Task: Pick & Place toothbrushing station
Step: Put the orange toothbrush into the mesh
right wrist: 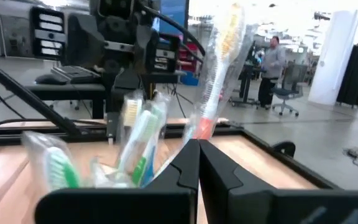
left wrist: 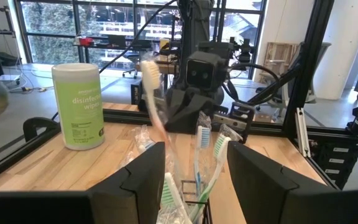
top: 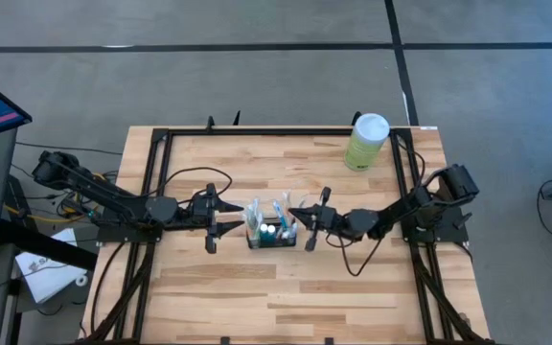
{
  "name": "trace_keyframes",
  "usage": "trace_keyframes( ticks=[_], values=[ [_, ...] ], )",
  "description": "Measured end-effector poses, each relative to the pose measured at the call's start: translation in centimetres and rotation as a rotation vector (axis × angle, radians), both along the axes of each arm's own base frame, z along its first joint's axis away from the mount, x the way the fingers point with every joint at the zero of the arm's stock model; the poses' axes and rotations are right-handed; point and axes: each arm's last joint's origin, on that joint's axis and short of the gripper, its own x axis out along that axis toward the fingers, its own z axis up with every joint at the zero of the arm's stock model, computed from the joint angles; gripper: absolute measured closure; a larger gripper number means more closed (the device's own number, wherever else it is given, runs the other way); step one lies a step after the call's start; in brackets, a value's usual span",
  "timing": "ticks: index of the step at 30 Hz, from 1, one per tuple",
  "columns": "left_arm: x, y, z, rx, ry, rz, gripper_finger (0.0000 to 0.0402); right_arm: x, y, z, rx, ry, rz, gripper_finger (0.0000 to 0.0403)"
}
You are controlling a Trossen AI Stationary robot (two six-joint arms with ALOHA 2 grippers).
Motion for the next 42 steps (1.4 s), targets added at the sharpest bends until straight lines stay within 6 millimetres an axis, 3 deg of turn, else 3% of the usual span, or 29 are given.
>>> trace_keyframes(
  ticks=[11,16,24,30,42],
  values=[
    [0.0,0.0,0.0,0.000,0.000,0.000,0.0234,-0.1,0.5,-0.3,0.017,0.022,0.019,0.0403],
    [0.0,0.0,0.0,0.000,0.000,0.000,0.0234,-1.1,0.7,-0.2,0.035,-0.051,0.059,0.0403],
    [0.0,0.0,0.0,0.000,0.001,0.000,0.0234,-1.9,0.2,-1.1,0.080,-0.029,0.031,0.0403],
    [0.0,0.0,0.0,0.000,0.000,0.000,0.0234,-2.3,1.2,0.0,0.041,-0.129,0.111,0.0403],
    [0.0,0.0,0.0,0.000,0.000,0.000,0.0234,-1.8,0.2,-1.4,0.122,-0.012,0.036,0.0403]
  ],
)
